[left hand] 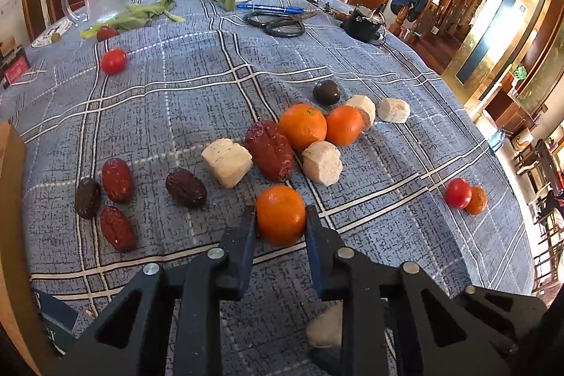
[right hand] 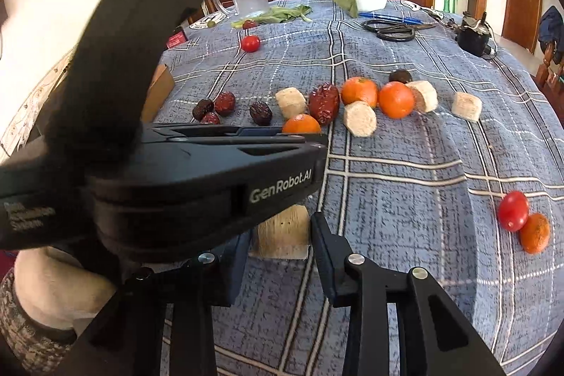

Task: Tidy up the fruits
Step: 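Grasp the orange with the left gripper while the right gripper grasps a pale cube, then carry the orange and cube into the cardboard tray and open both grippers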

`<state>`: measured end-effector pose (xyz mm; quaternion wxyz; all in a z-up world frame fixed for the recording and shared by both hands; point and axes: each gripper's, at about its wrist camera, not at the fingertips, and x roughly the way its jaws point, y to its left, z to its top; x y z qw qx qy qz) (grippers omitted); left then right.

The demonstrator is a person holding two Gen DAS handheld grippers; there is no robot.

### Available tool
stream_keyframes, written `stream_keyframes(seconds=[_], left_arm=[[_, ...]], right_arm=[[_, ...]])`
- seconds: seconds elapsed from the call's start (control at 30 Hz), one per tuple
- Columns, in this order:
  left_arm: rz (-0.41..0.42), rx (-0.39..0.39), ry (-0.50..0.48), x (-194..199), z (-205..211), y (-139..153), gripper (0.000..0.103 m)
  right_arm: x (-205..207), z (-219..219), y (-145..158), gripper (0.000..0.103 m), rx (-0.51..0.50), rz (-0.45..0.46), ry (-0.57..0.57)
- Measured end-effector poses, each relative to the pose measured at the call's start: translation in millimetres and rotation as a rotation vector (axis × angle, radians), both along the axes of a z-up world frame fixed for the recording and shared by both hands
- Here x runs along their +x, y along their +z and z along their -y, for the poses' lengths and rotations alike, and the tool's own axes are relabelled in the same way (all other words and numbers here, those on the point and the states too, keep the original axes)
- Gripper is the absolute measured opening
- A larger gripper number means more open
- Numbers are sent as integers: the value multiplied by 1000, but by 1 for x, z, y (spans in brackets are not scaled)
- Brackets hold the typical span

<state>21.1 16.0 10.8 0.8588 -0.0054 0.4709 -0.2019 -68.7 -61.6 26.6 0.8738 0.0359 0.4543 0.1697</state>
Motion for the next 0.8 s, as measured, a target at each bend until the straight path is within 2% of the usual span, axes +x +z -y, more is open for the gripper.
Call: stream_keyframes(seconds=[0.13, 0.23, 0.43, 0.63, 0.73, 0.8], left_arm=[[21, -27, 23, -7, -7, 8, 24], [63, -42, 52, -20, -19, 26, 24], [149, -66, 165, -56, -81, 72, 24], [215, -2, 338, -75, -172, 106, 25], [212, 62, 424, -68, -219, 108, 25], [183, 88, 471, -57, -249, 99, 25]], right_arm=[[-6, 9, 2, 37, 11, -5, -20], [-8, 13, 9, 37, 3, 10, -30], [-15, -5, 48, 37, 9, 84, 20], [1, -68, 104, 38, 104, 145, 183], [19, -115, 121, 38, 144, 156, 273], [32, -145, 122, 38, 136, 156, 311]])
